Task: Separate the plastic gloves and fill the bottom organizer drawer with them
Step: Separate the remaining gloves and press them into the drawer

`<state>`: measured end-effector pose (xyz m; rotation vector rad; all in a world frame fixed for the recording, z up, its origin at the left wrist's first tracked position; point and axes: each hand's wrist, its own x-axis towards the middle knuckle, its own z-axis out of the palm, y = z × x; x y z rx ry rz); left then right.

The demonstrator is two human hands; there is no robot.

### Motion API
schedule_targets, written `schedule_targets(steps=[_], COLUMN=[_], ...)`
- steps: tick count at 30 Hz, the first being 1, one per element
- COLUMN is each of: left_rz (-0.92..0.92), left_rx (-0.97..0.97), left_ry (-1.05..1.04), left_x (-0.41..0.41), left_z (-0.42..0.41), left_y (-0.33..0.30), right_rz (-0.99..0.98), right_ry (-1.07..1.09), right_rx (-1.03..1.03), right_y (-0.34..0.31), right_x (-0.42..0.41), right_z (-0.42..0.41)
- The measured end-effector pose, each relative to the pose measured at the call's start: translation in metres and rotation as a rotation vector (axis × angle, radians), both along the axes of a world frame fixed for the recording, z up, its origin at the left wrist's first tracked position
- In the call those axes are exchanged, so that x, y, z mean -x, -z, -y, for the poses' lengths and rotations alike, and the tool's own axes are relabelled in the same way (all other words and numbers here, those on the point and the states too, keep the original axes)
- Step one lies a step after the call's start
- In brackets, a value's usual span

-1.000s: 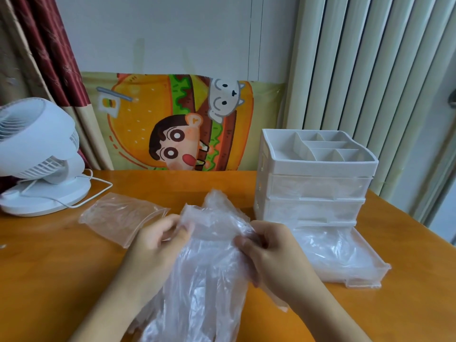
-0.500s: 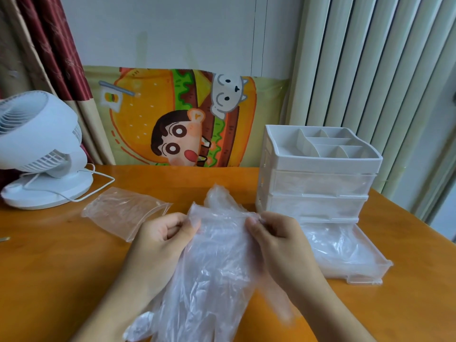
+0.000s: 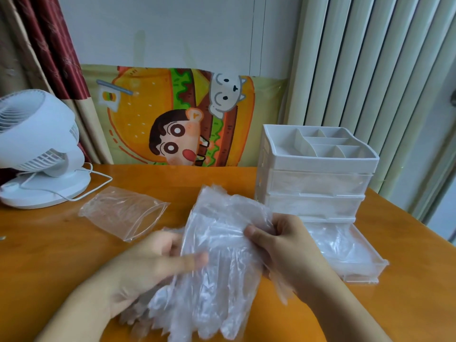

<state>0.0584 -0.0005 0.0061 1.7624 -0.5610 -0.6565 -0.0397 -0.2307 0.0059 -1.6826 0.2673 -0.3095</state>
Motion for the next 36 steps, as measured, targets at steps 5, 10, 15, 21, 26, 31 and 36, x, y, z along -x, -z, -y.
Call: schedule_targets(steps=[5,10,15,21,26,31,36], left_rz=[-0.035,-0.024,-0.126,-0.011,-0.022,0.051,0.081], left_rx=[0.075,0.076,0.201,0.11,0.145,0.107,0.162], left_ry=[-0.126,-0.165,-0.236,-0.159,-0.139,0.008,0.016], left_x=[-0.006,0.001,0.005,0.007,0.007,0.008,0.008], left_z=[-0.008,-0.004,0.005,0.013,0.011,0.014,0.016], left_y=[-0.005,-0.014,-0.007,-0.005,-0.007,-0.007,-0.005], right_rz=[0.04,0.032,0.013,-0.006,-0.131,-0.262,-0.279], right_ry=[0.127,0.158,0.12,0.105,-0.09,-0.162,-0.203], right_rx=[-0.106,-0.11,-0.099,-0.013,0.186,0.727,0.892], right_y=[-0.006,-0.005,-0.004,-0.006,-0.04,-0.07,-0.072], right_x=[0.003,0.003,0.0,0.002,0.013,0.001,-0.001], right_z=[0.01,0.008,-0.001,-0.002,0.02,0.013,0.018])
